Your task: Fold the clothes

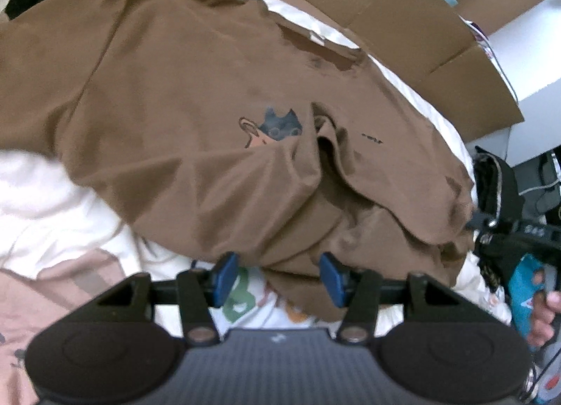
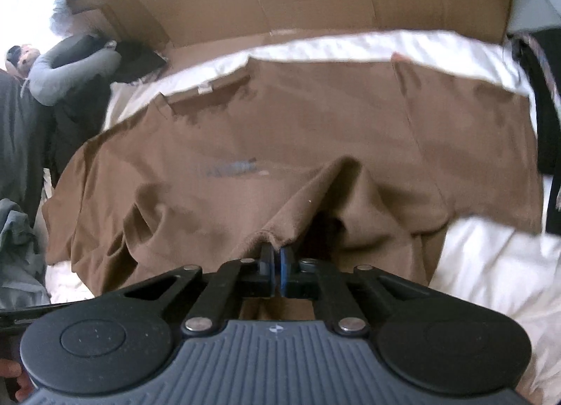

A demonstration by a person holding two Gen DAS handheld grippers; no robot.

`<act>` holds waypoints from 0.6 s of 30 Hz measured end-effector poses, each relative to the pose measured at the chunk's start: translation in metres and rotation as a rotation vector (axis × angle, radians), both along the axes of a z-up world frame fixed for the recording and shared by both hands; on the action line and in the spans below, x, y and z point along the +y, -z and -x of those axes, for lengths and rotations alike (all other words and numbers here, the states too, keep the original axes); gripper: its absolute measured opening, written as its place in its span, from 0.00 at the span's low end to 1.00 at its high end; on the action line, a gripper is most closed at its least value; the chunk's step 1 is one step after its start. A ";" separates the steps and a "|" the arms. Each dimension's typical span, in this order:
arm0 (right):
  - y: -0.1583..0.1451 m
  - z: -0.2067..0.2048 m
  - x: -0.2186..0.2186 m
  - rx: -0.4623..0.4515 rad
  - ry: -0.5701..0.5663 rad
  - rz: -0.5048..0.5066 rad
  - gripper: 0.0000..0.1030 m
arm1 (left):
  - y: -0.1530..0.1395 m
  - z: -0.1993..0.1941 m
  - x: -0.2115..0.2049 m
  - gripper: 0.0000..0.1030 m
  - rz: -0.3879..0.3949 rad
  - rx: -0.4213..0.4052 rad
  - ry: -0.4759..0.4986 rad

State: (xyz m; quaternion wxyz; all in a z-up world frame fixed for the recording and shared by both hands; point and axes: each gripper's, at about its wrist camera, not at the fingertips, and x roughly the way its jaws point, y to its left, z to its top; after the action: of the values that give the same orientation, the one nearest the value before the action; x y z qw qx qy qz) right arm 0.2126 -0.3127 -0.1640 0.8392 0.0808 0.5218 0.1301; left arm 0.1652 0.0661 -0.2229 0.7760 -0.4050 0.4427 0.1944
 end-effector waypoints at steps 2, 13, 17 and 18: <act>-0.014 -0.002 -0.004 -0.035 -0.007 0.009 0.00 | 0.001 -0.007 -0.002 0.53 0.001 -0.009 0.011; -0.078 -0.034 -0.026 -0.157 -0.018 0.044 0.00 | -0.008 -0.047 -0.006 0.54 -0.025 -0.057 0.062; -0.078 -0.052 -0.028 -0.154 0.003 0.055 0.00 | -0.013 -0.059 0.002 0.54 -0.046 -0.062 0.074; -0.076 -0.058 -0.028 -0.147 0.016 0.055 0.00 | -0.013 -0.061 0.004 0.54 -0.051 -0.061 0.075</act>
State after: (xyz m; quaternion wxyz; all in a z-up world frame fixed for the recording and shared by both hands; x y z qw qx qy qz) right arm 0.2710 -0.3411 -0.0881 0.8782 0.0520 0.4615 0.1148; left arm 0.2262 0.0705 -0.2097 0.8060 -0.3738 0.4286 0.1638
